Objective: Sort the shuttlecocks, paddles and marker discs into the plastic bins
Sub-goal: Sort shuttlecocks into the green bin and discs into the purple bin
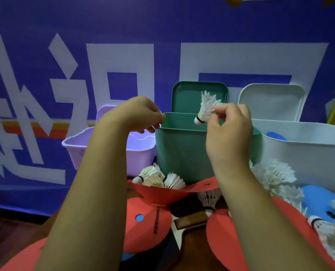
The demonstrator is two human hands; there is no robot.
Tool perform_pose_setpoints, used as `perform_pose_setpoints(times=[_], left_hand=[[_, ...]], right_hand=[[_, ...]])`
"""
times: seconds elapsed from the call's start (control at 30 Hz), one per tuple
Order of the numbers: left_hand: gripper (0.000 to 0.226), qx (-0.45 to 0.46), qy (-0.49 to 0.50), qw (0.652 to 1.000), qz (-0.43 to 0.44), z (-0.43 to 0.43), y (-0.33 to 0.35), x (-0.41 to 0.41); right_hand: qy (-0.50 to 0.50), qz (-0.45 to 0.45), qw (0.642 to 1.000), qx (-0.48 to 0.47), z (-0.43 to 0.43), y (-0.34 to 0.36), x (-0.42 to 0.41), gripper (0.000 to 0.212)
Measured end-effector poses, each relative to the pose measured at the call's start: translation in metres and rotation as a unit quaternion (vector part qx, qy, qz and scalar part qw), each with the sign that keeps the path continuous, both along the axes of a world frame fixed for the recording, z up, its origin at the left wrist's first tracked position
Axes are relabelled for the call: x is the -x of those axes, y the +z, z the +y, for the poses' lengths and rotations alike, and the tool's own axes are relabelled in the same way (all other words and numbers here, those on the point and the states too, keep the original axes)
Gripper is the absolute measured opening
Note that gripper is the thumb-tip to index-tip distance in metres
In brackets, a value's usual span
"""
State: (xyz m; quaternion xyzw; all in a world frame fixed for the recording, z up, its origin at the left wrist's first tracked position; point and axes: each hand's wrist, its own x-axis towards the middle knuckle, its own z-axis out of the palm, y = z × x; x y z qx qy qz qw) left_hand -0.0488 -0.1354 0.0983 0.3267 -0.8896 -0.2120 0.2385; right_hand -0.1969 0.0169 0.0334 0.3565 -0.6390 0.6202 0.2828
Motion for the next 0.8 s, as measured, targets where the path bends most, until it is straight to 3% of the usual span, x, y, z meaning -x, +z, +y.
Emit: perform_pose_setpoints(times=[0.07, 0.2, 0.23, 0.57, 0.67, 0.8], left_hand=[[0.026, 0.005, 0.0, 1.0, -0.02, 0.001, 0.0, -0.001], [0.025, 0.004, 0.009, 0.999, -0.042, 0.001, 0.002, -0.006], [0.025, 0.001, 0.009, 0.999, -0.042, 0.001, 0.003, -0.007], [0.026, -0.011, 0.035, 0.998, -0.051, -0.002, 0.006, -0.034], [0.027, -0.014, 0.074, 0.996, -0.045, -0.005, 0.007, -0.054], [0.026, 0.001, 0.141, 0.984, -0.11, -0.011, -0.017, -0.068]], right_hand=[[-0.021, -0.011, 0.999, -0.023, -0.006, 0.005, 0.016, 0.016], [-0.051, -0.028, 0.969, -0.241, -0.02, 0.004, 0.045, 0.041], [-0.044, -0.035, 0.964, -0.259, -0.02, 0.004, 0.046, 0.042], [0.097, 0.039, 0.978, -0.182, -0.009, -0.016, -0.017, 0.026], [0.134, 0.076, 0.958, -0.242, -0.012, -0.04, -0.032, 0.025], [0.129, 0.063, 0.909, -0.392, -0.017, -0.07, -0.034, 0.026]])
